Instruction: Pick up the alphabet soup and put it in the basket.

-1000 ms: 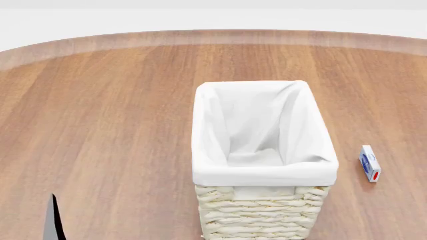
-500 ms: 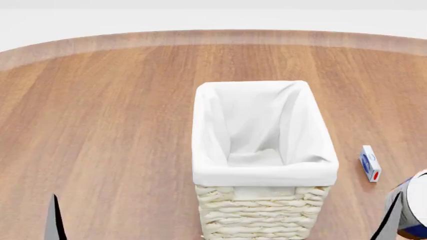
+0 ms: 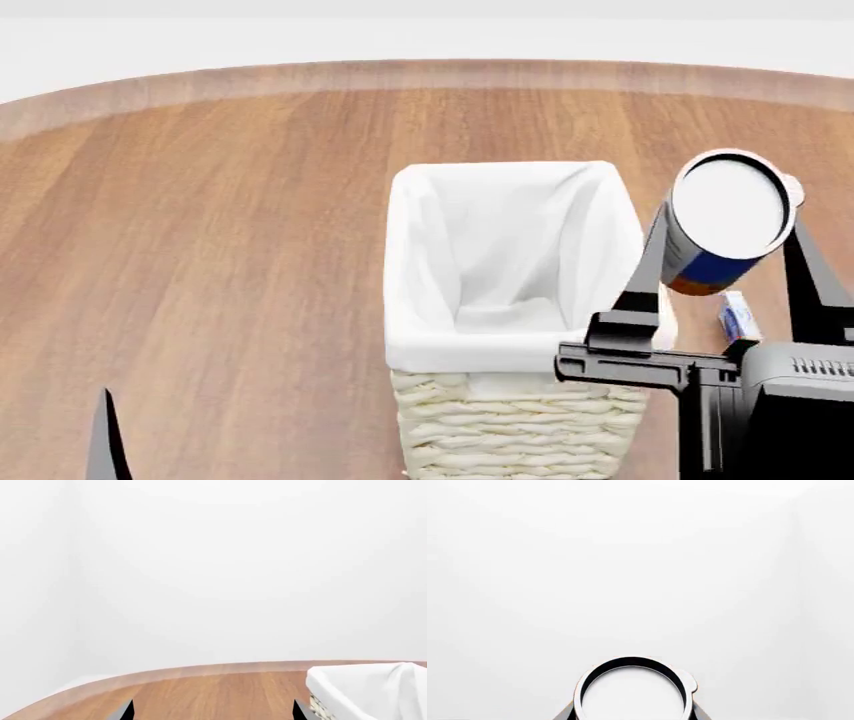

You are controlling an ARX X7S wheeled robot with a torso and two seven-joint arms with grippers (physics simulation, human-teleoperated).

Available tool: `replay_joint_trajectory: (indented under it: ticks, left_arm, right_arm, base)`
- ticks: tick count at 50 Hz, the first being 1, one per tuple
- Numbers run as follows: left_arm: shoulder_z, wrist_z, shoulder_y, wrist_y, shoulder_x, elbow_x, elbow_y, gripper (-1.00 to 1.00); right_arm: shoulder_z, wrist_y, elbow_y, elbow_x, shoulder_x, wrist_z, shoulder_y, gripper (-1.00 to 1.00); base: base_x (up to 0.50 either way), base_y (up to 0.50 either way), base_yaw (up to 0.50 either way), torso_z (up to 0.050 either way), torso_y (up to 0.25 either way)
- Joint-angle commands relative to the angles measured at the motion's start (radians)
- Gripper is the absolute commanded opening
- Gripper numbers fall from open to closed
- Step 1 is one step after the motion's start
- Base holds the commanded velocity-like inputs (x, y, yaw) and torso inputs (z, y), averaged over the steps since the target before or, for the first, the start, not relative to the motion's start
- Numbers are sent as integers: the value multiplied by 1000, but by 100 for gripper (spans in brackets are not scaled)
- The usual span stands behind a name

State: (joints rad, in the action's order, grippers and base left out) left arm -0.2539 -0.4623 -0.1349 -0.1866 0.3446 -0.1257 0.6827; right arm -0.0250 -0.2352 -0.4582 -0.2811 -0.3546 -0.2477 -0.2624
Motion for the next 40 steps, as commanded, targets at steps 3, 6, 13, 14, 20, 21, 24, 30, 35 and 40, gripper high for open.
replay_joint_trajectory:
  ticks: [3,6,13,14,20,21,24,30,35,40]
  left_arm:
    - [-3,-3,2,-2,4,-4,1,100]
    - [-4,-6,3,-4,4,-1,0,100]
    - [-6,-7,5,-3,5,-5,-4,100]
    - [-7,-8,6,-4,5,-4,-4,100]
    - [-7,-10,6,-4,6,-7,-5,100]
    - [-7,-10,6,-5,6,-7,-5,100]
    - [-6,-11,5,-2,7,-9,-6,100]
    - [-6,-12,3,1,9,-12,-7,100]
    - [-7,-14,3,2,10,-11,-8,100]
    - [-6,-15,5,2,12,-15,-9,100]
  right_arm:
    - [-94,-44,136,53,29,39,-230,-100]
    - [-105,-44,172,53,44,40,-269,-100]
    - [-134,-48,271,48,80,55,-364,-100]
    - [-141,-47,289,49,84,60,-380,-100]
    - [-184,-28,410,70,110,85,-469,-100]
    - [-192,-21,438,73,115,94,-486,-100]
    - [-228,25,528,123,124,95,-534,-100]
    - [-247,80,681,130,156,116,-604,-100]
    - [-264,109,819,139,177,136,-675,-100]
    - [-263,150,1004,137,208,146,-758,-100]
  base:
    - [0,0,0,0,0]
    - [0,0,0,0,0]
    - [0,0,0,0,1]
    - [0,0,0,0,0]
    - [0,0,0,0,0]
    - [0,0,0,0,0]
    - [0,0,0,0,3]
    - [0,0,0,0,0]
    - [0,0,0,0,0]
    - [0,0,0,0,2]
